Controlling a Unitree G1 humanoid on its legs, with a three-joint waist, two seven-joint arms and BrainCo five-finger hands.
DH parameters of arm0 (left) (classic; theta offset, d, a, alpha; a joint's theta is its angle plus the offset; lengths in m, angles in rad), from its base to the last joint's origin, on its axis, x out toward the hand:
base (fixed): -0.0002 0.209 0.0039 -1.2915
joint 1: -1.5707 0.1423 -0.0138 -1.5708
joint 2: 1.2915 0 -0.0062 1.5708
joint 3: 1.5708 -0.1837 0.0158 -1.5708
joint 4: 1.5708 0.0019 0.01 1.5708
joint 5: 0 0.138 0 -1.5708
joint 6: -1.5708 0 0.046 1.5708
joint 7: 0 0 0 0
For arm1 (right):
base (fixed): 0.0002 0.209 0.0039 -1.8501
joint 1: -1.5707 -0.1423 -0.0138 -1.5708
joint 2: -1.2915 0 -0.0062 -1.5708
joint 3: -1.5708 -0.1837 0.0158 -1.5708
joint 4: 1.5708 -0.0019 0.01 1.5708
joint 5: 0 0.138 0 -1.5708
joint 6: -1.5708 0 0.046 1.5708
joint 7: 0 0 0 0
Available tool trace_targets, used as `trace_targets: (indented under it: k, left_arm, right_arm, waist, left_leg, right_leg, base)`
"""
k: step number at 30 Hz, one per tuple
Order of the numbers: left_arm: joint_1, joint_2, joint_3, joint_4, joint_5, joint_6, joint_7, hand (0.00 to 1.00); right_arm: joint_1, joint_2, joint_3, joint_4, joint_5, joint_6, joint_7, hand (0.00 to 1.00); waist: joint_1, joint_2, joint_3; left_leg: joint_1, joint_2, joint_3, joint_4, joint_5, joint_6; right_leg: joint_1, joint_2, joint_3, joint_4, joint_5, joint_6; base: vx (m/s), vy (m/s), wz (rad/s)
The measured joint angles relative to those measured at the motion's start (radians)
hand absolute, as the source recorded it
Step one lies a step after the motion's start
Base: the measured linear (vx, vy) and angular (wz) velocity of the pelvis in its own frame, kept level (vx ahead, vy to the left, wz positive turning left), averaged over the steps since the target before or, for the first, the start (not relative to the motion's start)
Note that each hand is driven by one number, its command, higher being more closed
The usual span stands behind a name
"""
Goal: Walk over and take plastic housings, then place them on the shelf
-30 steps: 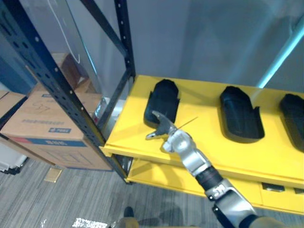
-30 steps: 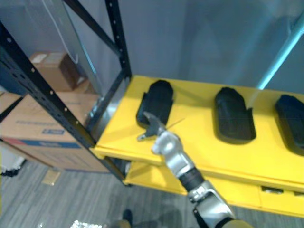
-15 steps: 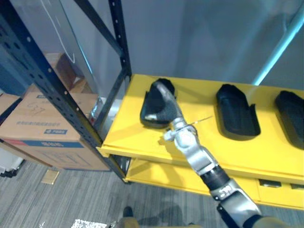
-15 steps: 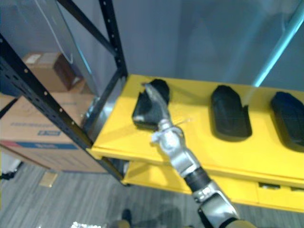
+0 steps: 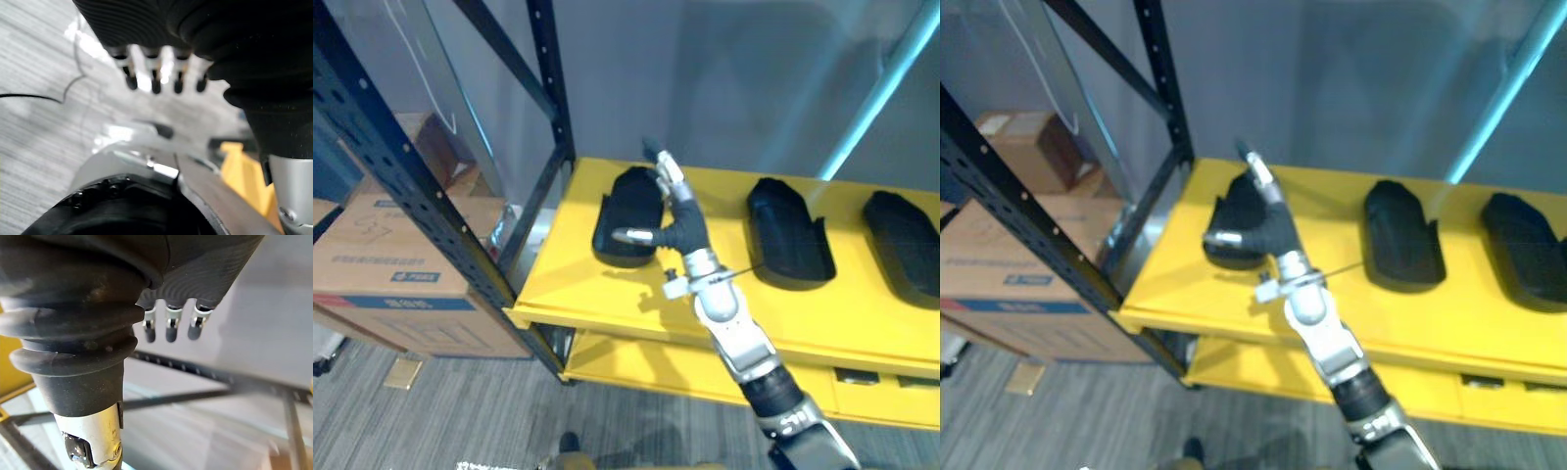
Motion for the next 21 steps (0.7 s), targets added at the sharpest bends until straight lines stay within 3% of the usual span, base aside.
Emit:
trace_targets:
  k: [8,15,21]
  left_arm:
    - [-0.001,0.002,-0.003,0.0,-0.001,-0.015,0.01,0.0]
    - [-0.005,-0.005,-0.005,0.0,-0.006,-0.006,0.03,0.0]
    - [-0.004,-0.044,-0.012,0.0,-0.014,-0.006,0.027,0.0]
  right_arm:
    - [-0.006,0.065,0.124,0.119,0.029,0.038,0.037,0.0]
    - [-0.105,0.165,0.163,0.293,-0.04,0.069,-0.095,0.0]
    - [-0.135,0.196,0.162,0.378,-0.108,0.085,-0.238,0.0]
  waist:
    - [0.012,-0.004,-0.004]
    - [0.029,0.02,0.009]
    - [0.039,0.09,0.046]
  left_leg:
    - [-0.01,0.018,-0.015,0.0,0.008,-0.012]
    - [-0.039,0.012,-0.056,0.002,0.019,-0.011]
    - [-0.054,-0.012,-0.066,0.006,0.023,0.001]
  right_leg:
    - [0.001,0.018,-0.013,-0.001,-0.003,-0.013]
    - [-0.003,0.015,-0.051,0.003,-0.004,-0.013]
    - [-0.037,-0.022,-0.054,0.071,-0.033,-0.001]
  base:
    - [-0.02,-0.01,0.04]
    - [-0.01,-0.008,0.16]
    - [-0.01,0.013,0.07]
